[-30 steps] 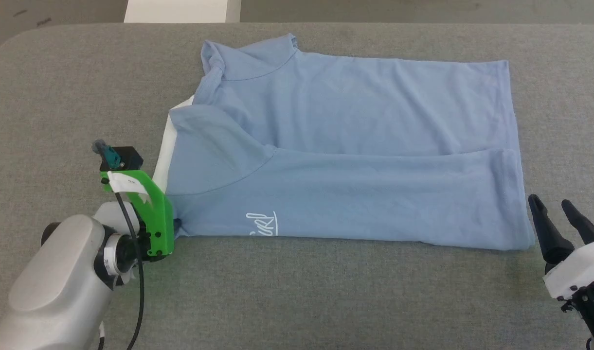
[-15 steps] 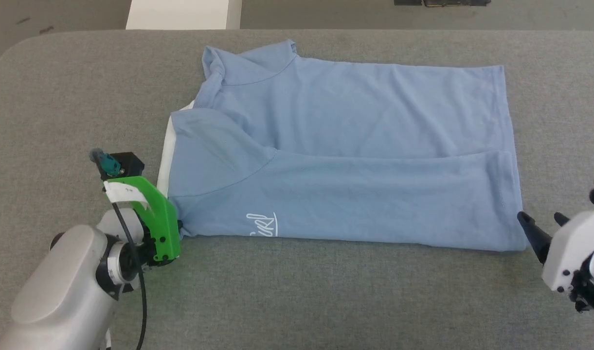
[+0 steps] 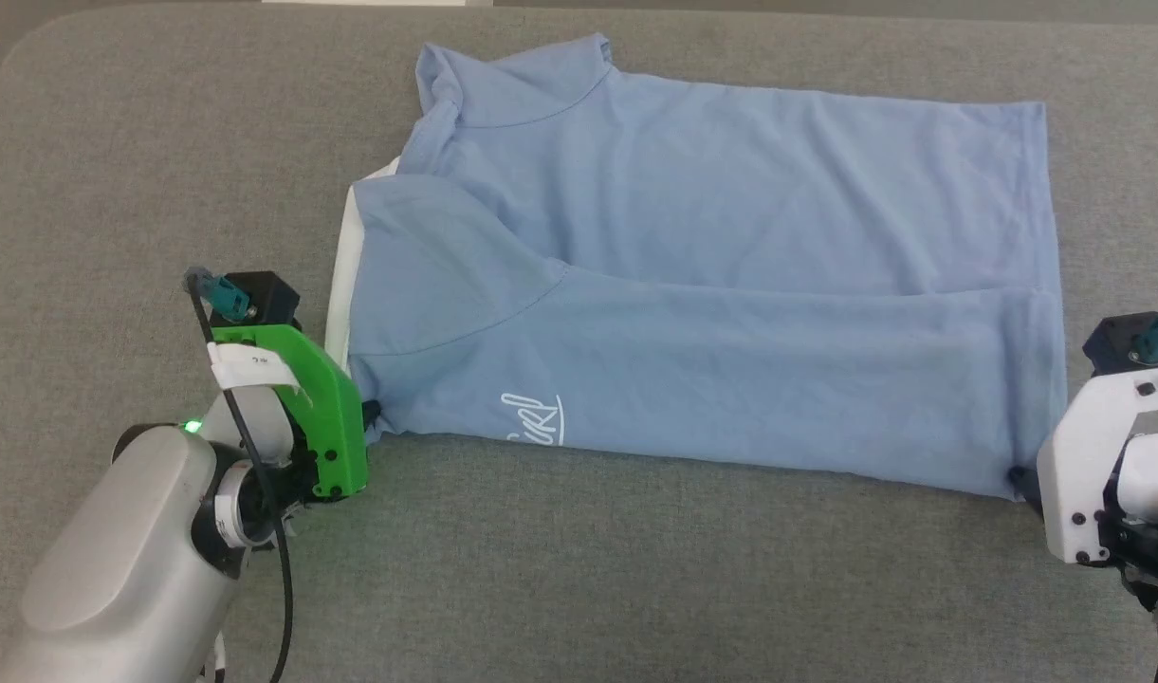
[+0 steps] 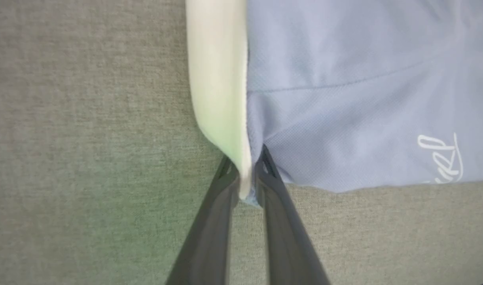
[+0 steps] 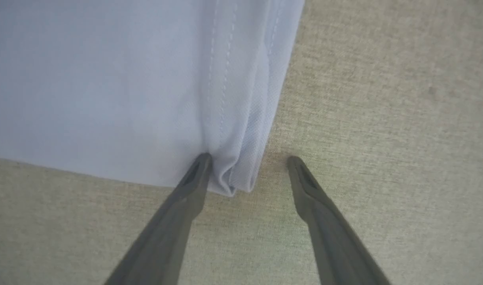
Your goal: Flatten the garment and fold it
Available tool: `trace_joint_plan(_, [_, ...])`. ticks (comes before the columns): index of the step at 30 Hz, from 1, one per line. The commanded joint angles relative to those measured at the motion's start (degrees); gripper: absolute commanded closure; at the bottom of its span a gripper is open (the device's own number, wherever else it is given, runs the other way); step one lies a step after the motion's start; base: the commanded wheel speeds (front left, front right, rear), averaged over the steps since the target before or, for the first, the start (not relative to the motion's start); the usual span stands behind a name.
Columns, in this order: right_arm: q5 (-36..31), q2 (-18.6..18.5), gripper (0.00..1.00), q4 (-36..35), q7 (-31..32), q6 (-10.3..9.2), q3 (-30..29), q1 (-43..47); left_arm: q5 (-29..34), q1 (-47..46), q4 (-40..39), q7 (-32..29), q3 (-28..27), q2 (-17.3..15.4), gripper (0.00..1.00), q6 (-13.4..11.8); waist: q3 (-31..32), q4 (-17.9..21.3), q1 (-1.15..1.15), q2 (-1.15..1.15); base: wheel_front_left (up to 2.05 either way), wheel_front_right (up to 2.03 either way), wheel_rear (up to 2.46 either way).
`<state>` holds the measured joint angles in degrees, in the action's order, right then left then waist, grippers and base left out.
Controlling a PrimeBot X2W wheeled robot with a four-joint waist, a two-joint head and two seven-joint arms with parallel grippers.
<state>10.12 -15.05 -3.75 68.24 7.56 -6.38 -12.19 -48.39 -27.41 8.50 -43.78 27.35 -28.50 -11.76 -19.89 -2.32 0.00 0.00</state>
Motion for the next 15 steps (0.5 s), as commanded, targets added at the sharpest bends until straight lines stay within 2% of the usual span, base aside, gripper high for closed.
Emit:
trace_joint_plan(1, [-0.23, 0.2, 0.0, 1.43, 1.04, -0.08, 1.21, -0.04, 0.09, 0.4, 0.55, 0.19, 0.49, 0.58, 1.0, -0.29, -0.76, -0.59, 0.0, 0.0, 0.0, 0.0, 0.0])
trace_joint_plan(4, [0.27, -0.08, 0.0, 2.49, 2.19, -0.08, 2.41, 0.29, -0.2, 0.55, 0.71, 0.61, 0.23, 0.59, 1.0, -0.15, -1.04, -0.79, 0.0, 0.0, 0.0, 0.0, 0.0])
trace_joint_plan(5, [0.52, -0.03, 0.12, 2.83, 2.54, -0.08, 2.32, 0.28, -0.35, 0.6, 0.73, 0.82, 0.1, 0.65, 1.0, -0.06, -1.07, -0.83, 0.0, 0.0, 0.0, 0.0, 0.0])
trace_joint_plan(6, [0.79, -0.04, 0.62, 3.05, 2.8, -0.08, 2.36, 0.22, -0.4, 0.7, 0.86, 0.91, 0.07, 0.6, 1.0, -0.02, -1.04, -0.86, 0.0, 0.0, 0.0, 0.0, 0.0])
trace_joint_plan(7, [0.98, -0.17, 0.84, 3.03, 2.7, -0.08, 2.46, 0.13, -0.45, 0.77, 0.93, 1.02, 0.02, 0.57, 1.0, 0.0, -1.01, -0.87, 0.0, 0.0, 0.0, 0.0, 0.0])
trace_joint_plan(8, [1.26, -0.4, 1.0, 3.01, 2.48, -0.08, 2.43, -0.02, -0.72, 0.89, 0.96, 1.29, -0.21, 0.67, 1.0, 0.09, -0.96, -0.88, 0.0, 0.0, 0.0, 0.0, 0.0])
trace_joint_plan(15, [2.78, -1.36, 1.0, 2.44, -1.11, -0.08, 0.92, -1.49, -2.29, 2.02, 0.92, 2.81, -1.58, 0.8, 1.0, 0.6, 1.06, -0.54, 0.0, 0.0, 0.0, 0.0, 0.0])
